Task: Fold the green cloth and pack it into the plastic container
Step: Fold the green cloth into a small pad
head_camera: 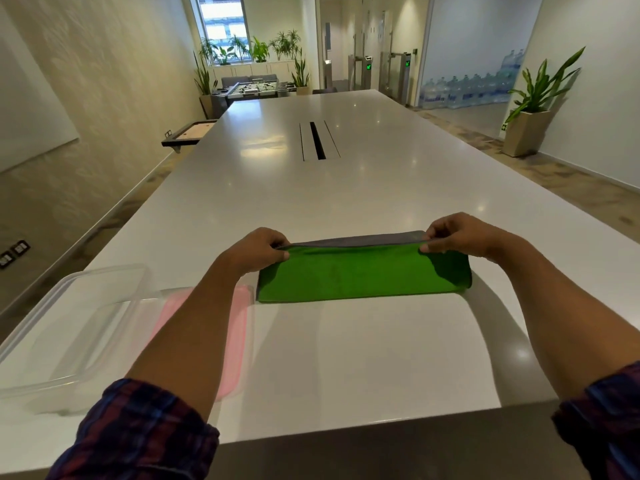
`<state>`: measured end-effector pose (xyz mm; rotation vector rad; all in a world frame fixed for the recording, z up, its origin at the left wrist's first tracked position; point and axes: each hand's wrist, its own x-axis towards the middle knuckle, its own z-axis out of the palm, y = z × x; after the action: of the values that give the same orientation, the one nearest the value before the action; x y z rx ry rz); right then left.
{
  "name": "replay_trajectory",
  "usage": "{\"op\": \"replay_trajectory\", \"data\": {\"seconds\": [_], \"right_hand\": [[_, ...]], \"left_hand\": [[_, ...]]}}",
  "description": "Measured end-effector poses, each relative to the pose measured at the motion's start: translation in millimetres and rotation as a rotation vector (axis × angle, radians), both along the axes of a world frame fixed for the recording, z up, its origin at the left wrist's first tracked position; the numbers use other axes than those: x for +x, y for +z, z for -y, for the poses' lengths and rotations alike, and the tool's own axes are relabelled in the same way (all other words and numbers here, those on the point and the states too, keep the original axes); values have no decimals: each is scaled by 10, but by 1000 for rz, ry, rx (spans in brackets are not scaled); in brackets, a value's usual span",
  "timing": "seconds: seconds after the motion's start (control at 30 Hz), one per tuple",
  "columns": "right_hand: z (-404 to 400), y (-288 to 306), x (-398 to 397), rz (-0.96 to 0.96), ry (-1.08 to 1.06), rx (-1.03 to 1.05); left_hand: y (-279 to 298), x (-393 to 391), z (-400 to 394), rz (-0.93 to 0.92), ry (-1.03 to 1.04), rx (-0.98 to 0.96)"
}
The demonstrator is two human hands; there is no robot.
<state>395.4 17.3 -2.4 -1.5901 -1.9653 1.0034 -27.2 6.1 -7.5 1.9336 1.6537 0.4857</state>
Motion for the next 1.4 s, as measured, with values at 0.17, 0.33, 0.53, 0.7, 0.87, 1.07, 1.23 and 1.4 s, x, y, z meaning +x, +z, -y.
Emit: {"op": "replay_trajectory", "data": {"seconds": [0.17, 0.33, 0.53, 0.7, 0.87, 1.07, 1.23, 1.4], "right_hand": [[-144, -191, -6, -161, -169, 144], [-263, -394, -8, -301, -253, 108], [-394, -491, -48, -360, -336, 231], [-506, -611, -57, -319, -390, 219], [-607, -684, 8, -221, -342, 113], [-707, -738, -60, -148, -430, 198], [-769, -782, -111, -45, -492, 239], [-811, -859, -154, 65, -546, 273]], "left_hand": [[-130, -28, -54, 202, 216, 57], [-301, -12, -133, 320, 411, 116], [-443, 11, -237, 386, 530, 132], [-537, 14, -317, 344, 606, 84], [-507, -25, -397, 265, 607, 51], [-547, -10, -396, 157, 620, 81], [-636, -15, -402, 123, 642, 136], [-655, -4, -432, 68, 638, 168]]}}
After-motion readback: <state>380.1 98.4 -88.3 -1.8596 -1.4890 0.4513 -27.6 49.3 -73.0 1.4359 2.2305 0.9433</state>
